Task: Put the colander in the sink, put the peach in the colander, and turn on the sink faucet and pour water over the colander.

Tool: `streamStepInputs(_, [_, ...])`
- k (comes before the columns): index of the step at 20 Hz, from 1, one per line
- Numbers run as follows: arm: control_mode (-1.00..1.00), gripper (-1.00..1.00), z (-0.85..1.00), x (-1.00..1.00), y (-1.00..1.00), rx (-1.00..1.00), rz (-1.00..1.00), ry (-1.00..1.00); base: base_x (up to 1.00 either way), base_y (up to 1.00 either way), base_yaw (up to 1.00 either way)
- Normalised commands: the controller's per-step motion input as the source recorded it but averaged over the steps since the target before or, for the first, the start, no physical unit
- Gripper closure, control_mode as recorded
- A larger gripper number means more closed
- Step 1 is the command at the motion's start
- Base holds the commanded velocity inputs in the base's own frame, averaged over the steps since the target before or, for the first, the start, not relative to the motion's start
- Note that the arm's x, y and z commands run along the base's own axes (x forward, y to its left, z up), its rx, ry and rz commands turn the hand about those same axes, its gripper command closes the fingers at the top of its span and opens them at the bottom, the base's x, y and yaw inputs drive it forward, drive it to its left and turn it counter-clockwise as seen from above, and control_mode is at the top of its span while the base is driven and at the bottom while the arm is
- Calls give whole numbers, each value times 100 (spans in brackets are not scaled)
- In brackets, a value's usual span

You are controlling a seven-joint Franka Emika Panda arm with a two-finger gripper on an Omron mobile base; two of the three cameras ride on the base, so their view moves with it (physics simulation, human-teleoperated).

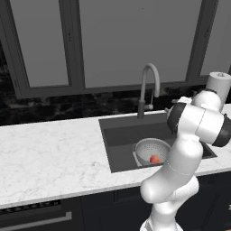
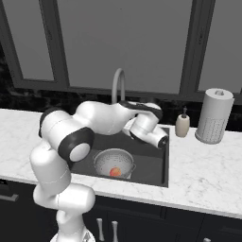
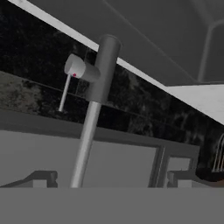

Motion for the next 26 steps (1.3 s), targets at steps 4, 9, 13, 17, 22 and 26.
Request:
streamStepInputs(4, [-100,-100,0,15,13,3,-21,0,0,0,0])
streamStepInputs(9, [-100,-100,0,12,18,3,-12,0,0,0,0])
streamStepInputs(13, [-100,-100,0,13,6,2,0,0,0,0,0])
streamStepInputs(17, [-100,-100,0,14,0,8,0,0,0,0,0])
streamStepInputs(22, [-100,-100,-1,15,0,11,0,0,0,0,0])
streamStepInputs(26, [-100,-100,-8,19,0,8,0,0,0,0,0])
